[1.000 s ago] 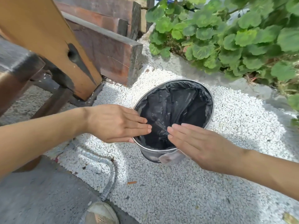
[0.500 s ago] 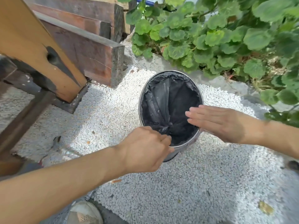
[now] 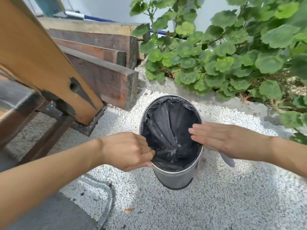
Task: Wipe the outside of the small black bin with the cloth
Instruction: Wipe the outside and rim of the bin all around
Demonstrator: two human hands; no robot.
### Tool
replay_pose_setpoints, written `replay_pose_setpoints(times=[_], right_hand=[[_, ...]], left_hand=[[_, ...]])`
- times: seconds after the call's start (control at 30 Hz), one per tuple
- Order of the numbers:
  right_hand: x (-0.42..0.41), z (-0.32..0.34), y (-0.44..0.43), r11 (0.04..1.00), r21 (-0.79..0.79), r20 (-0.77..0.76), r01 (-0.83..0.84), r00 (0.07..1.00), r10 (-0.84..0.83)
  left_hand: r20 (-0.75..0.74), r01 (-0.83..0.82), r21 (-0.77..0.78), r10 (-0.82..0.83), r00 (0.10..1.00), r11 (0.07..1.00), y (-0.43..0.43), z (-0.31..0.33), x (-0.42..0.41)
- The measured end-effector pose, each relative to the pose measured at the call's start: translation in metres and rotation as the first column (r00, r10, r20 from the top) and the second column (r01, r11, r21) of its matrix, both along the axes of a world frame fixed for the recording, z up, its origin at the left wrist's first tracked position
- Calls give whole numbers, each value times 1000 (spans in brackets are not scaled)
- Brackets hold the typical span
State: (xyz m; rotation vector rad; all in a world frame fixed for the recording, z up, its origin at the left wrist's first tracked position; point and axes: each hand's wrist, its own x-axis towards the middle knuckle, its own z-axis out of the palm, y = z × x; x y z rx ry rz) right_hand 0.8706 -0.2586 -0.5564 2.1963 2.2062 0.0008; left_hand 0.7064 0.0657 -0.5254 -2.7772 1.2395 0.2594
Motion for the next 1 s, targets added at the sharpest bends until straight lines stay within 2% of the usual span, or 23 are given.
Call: replay_pose_setpoints(times=[0.1, 0.23, 0.3, 0.37, 0.43, 0.47, 0.53, 0.57, 0.6, 0.7, 0.8, 0.9, 1.0], right_hand=[[17, 2, 24, 999, 43, -21, 30, 999, -29], [38, 9, 51, 986, 136, -79, 99, 993, -89], [42, 14, 57, 963, 150, -156, 223, 967, -199], [44, 19, 58, 902, 161, -230, 400, 904, -360], [46, 25, 59, 774, 169, -382, 610, 765, -519], [48, 27, 59, 700, 120, -477, 704, 659, -582], [53, 30, 59, 572, -9, -687, 820, 411, -600], [53, 31, 59, 538, -79, -774, 839, 288, -563], [52, 33, 59, 516, -129, -831, 847, 192, -522], [48, 35, 62, 495, -235, -907, 837, -6, -421], [45, 35, 76, 505, -346, -937, 791, -258, -238], [42, 32, 99, 466, -406, -908, 786, -406, -105], [38, 33, 124, 429, -381, -914, 819, -402, -44]], left_hand=[[56, -131, -60, 134, 989, 990, 2, -2, -12], [57, -285, -142, 295, 954, 948, -2, 4, -12], [52, -320, -202, 337, 940, 925, 3, 14, 0], [27, -369, -206, 383, 924, 906, 16, 28, 17], [-15, -439, -219, 447, 895, 871, 32, 42, 33], [-44, -478, -235, 482, 875, 846, 39, 46, 39], [-103, -532, -254, 524, 845, 808, 49, 53, 49], [-127, -539, -263, 525, 842, 801, 53, 56, 52], [-138, -530, -281, 513, 847, 800, 56, 60, 55], [-173, -527, -309, 498, 850, 792, 69, 72, 64], [-236, -635, -275, 589, 773, 722, 86, 74, 71], [-193, -725, -331, 709, 678, 604, 87, 53, 73], [-151, -766, -452, 807, 571, 457, 76, 28, 70]])
